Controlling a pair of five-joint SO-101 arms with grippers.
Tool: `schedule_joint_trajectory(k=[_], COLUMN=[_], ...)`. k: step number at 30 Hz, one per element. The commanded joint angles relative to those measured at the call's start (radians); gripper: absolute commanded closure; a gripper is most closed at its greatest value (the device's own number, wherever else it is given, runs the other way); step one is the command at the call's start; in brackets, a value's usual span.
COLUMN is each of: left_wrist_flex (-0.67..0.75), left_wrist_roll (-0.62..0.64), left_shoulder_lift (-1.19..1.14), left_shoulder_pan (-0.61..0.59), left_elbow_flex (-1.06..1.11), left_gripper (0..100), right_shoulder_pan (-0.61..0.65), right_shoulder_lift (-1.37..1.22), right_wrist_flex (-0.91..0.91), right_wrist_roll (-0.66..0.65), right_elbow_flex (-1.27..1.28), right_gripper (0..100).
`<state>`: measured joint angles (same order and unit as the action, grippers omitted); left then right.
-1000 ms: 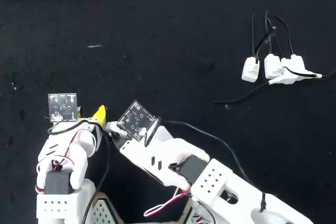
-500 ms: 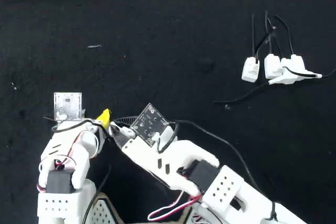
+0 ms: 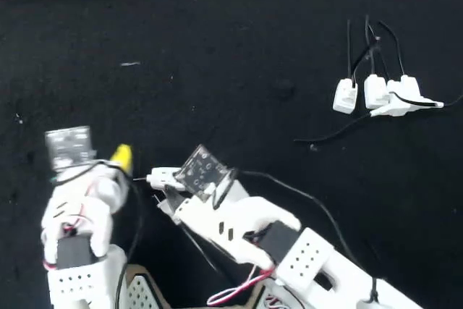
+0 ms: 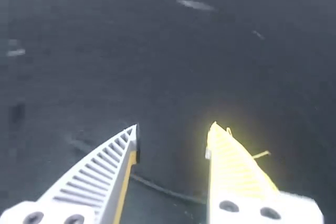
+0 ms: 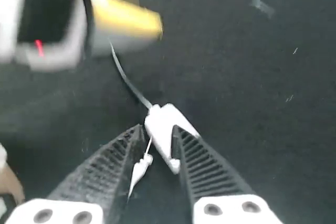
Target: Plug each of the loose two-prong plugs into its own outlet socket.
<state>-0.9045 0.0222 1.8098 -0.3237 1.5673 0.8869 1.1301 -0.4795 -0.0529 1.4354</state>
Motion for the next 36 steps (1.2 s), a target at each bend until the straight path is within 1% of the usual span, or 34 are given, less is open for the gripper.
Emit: schedule_joint_trajectory(k=[1,3,7,11,17,23,26,29,31,33,35,36], left_wrist_flex=[0.068,0.078,0.077,0.077,0.074,0.072,0.072,0.072,0.071,0.071,0.071,0.071], left_wrist_roll=[0.112,0.135,0.14,0.14,0.14,0.14,0.14,0.14,0.14,0.14,0.14,0.14], left_shoulder_lift=[0.005,0.005,0.005,0.005,0.005,0.005,0.005,0.005,0.005,0.005,0.005,0.005], left_shoulder_pan=[-0.17,-0.209,-0.219,-0.217,-0.217,-0.217,-0.217,-0.217,-0.217,-0.217,-0.217,-0.217], left_elbow_flex=[-0.062,-0.062,-0.062,-0.064,-0.07,-0.07,-0.07,-0.071,-0.071,-0.071,-0.071,-0.071], left_gripper=[78,78,78,78,78,78,78,78,78,78,78,78], right_shoulder_pan=[0.021,0.021,0.049,0.11,0.075,0.072,0.103,0.146,0.16,0.16,0.16,0.158], right_shoulder_lift=[-0.147,-0.259,-0.481,-0.659,-0.846,-0.926,-0.955,-0.978,-0.987,-0.99,-0.989,-0.986], right_wrist_flex=[0.071,0.074,0.069,-0.015,-0.038,-0.115,-0.137,-0.173,-0.178,-0.18,-0.18,-0.181], right_wrist_roll=[0.008,0.009,0.032,0.063,0.101,0.091,0.087,0.026,0.011,0.006,0.006,0.006], right_elbow_flex=[-0.025,-0.068,-0.166,-0.306,-0.438,-0.522,-0.545,-0.57,-0.573,-0.578,-0.578,-0.575], right_gripper=[88.9,88.9,88.7,88.6,88.5,88.8,88.9,88.9,89.2,92.9,98.8,98.8])
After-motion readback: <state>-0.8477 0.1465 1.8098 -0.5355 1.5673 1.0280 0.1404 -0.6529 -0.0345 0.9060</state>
